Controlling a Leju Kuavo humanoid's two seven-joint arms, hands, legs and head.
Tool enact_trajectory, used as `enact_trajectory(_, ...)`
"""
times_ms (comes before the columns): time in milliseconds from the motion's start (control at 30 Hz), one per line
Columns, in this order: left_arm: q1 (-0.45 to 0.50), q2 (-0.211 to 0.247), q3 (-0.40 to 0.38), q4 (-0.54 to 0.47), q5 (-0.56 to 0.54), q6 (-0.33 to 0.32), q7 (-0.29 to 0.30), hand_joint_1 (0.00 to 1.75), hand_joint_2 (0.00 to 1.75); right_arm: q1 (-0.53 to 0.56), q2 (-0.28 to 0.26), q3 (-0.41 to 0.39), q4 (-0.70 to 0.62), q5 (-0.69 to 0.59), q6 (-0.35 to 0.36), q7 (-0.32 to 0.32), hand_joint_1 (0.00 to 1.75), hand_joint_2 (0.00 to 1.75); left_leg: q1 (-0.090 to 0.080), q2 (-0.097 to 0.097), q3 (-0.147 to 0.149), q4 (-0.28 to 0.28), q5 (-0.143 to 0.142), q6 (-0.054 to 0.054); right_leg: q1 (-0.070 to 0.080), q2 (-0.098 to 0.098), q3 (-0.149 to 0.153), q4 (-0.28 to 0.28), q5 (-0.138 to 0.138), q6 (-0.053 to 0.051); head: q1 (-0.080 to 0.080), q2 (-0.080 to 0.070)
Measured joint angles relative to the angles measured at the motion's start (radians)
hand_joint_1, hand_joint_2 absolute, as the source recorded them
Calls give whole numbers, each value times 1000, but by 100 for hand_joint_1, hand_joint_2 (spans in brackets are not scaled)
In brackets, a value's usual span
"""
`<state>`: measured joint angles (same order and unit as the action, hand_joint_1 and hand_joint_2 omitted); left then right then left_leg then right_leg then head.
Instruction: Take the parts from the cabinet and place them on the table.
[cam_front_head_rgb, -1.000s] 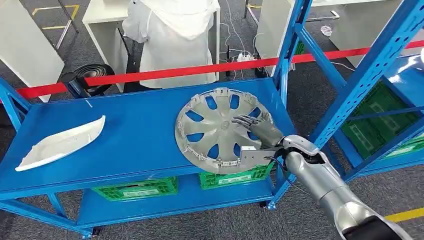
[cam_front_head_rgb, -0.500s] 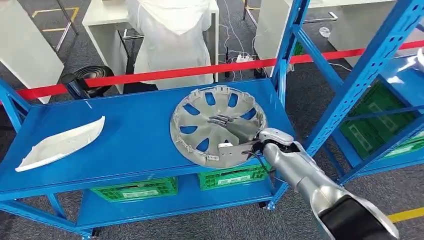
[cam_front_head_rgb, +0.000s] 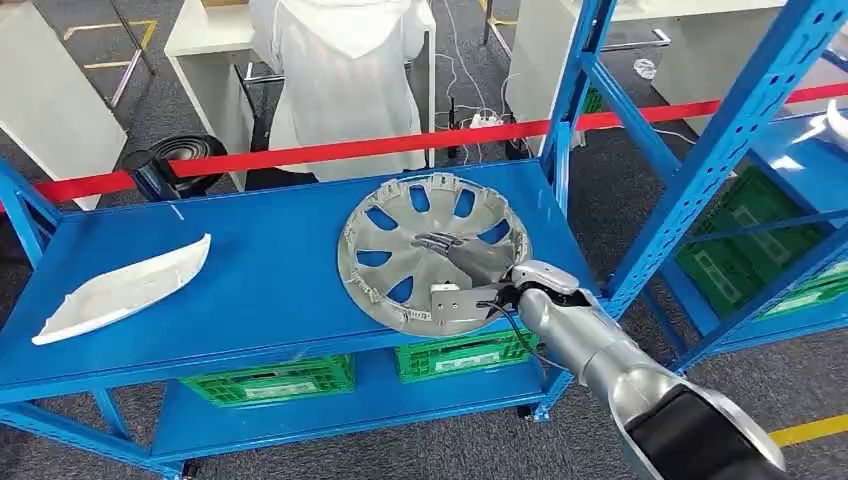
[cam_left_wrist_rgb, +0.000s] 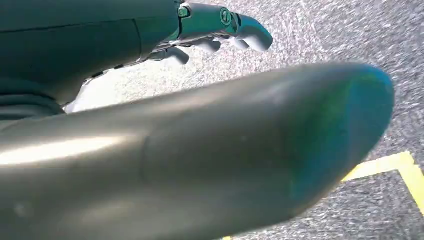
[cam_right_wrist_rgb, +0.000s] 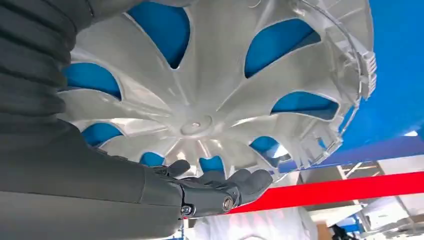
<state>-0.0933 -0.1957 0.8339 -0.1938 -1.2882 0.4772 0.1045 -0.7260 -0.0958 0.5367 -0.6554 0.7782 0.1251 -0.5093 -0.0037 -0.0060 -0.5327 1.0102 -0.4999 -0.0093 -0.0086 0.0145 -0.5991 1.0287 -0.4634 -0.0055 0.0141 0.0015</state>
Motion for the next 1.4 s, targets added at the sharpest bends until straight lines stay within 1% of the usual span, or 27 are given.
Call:
enact_trajectory(167,-24,6,0,-2,-5,5,-6,0,0,7,-6,-2,1,-11,-16,8,0,175,0,0,2,0,0,0,0,0,2,0,0,0,0,0)
enact_trajectory(233,-36,9,0,-3,-7,6,-9,0,0,0,-7,-2,10,-13,-4,22,0,175,0,0,2,0,0,0,0,0,3,0,0,0,0,0)
enact_trajectory(400,-58,15,0,-4,-6,7,-11,0,0,-25,-5,-2,51,-3,14,29,0,175,0,-1,4,0,0,0,0,0,6,-1,0,0,0,0)
enact_trajectory(567,-70,10,0,-4,8,-1,-13,0,0,-57,-4,9,89,23,68,30,0,175,0,-1,7,0,-1,2,0,0,12,-3,0,1,0,0)
enact_trajectory(667,-70,2,0,-3,13,-4,-19,0,0,-79,-3,18,114,26,103,20,0,175,0,-1,8,0,-1,2,0,0,14,-3,0,1,0,0)
enact_trajectory(767,-74,-11,0,-3,19,-11,-20,0,0,-108,-1,35,151,26,135,23,0,175,0,-2,8,0,-1,2,0,0,13,-4,0,2,0,0)
enact_trajectory(867,-82,-27,0,-3,12,-16,-18,0,0,-111,-1,47,175,29,133,24,0,175,0,-2,8,0,-1,2,0,0,13,-5,0,3,0,0)
enact_trajectory(1033,-91,-44,0,-2,3,-19,-11,0,0,-67,-28,58,187,7,127,16,0,175,-1,-3,6,0,-2,3,-1,-1,11,-5,0,3,0,0)
enact_trajectory(1233,-96,-61,0,0,4,-27,-1,0,0,-68,-80,59,182,-13,175,16,0,175,-1,-4,7,0,-4,6,0,-2,14,-7,-2,5,0,0)
enact_trajectory(1400,-95,-68,0,0,10,-36,-5,0,0,-70,-114,64,177,-15,183,21,0,175,-1,-4,8,0,-4,7,0,-2,16,-8,-1,5,0,0)
